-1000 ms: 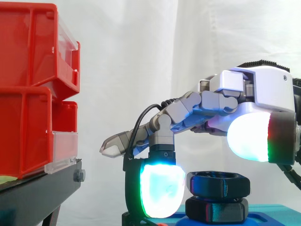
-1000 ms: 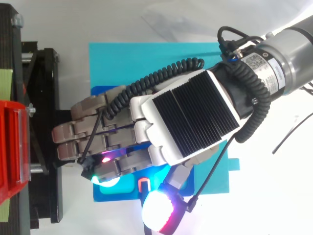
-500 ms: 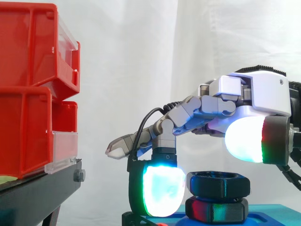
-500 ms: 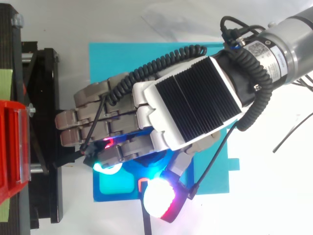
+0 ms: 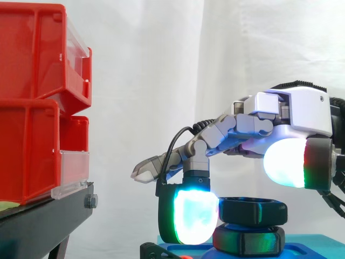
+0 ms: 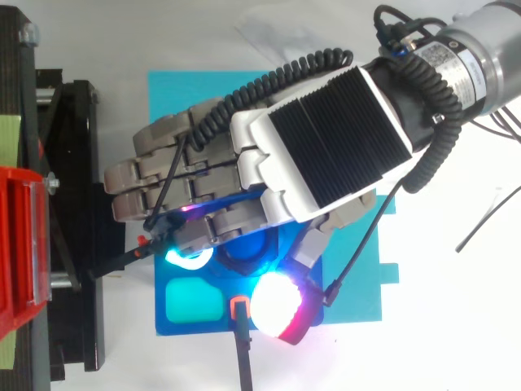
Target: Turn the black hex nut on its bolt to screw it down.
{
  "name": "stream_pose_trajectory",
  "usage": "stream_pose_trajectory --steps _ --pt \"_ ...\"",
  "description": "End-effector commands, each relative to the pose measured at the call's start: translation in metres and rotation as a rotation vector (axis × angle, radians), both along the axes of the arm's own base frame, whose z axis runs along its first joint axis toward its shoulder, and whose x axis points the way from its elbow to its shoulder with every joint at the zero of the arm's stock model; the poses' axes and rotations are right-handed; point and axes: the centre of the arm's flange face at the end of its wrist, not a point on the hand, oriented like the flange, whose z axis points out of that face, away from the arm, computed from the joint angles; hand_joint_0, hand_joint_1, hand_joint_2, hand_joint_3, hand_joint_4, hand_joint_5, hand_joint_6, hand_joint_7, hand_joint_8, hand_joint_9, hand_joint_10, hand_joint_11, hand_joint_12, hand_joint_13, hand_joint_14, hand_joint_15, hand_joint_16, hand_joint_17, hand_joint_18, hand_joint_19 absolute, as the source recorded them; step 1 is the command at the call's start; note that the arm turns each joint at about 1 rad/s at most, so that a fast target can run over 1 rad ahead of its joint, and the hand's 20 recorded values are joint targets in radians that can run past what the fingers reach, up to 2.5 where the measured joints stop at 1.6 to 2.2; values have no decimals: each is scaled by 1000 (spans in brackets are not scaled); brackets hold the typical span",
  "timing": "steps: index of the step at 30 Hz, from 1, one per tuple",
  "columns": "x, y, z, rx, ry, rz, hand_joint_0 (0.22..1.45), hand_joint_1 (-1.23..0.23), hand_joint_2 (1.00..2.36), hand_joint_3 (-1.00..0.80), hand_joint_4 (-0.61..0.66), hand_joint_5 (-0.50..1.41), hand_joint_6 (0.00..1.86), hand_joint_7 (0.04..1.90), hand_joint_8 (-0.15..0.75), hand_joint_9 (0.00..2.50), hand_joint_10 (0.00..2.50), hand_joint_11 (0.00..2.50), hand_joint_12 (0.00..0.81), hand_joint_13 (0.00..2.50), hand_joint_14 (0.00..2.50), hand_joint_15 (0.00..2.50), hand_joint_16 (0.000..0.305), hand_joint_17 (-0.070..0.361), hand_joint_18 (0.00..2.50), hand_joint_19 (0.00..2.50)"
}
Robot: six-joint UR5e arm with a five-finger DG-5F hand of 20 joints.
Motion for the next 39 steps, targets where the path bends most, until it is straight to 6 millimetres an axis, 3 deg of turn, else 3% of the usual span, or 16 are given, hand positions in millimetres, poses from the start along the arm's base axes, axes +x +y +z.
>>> stream_pose_trajectory --steps 1,19,22,24,39 --pt "-2 -6 0 -1 -1 1 508 -278 1000 -500 323 -74 741 787 355 522 5 221 372 384 1 52 56 126 376 419" --pt "-7 -27 -1 -5 4 -7 509 -280 1000 -500 333 -73 742 775 358 534 7 223 370 394 2 51 56 127 386 429" --pt "-16 -30 -21 -2 25 -13 509 -280 1000 -500 331 -74 742 779 357 535 5 226 371 397 0 56 56 127 388 431" --pt "-16 -32 -22 -4 1 -13 509 -280 1000 -500 329 -75 741 780 357 535 5 221 370 398 0 56 56 127 391 430" --pt "-13 -35 -15 29 -30 16 509 -278 1000 -500 341 -76 713 810 359 544 6 235 372 406 2 63 56 127 411 445"
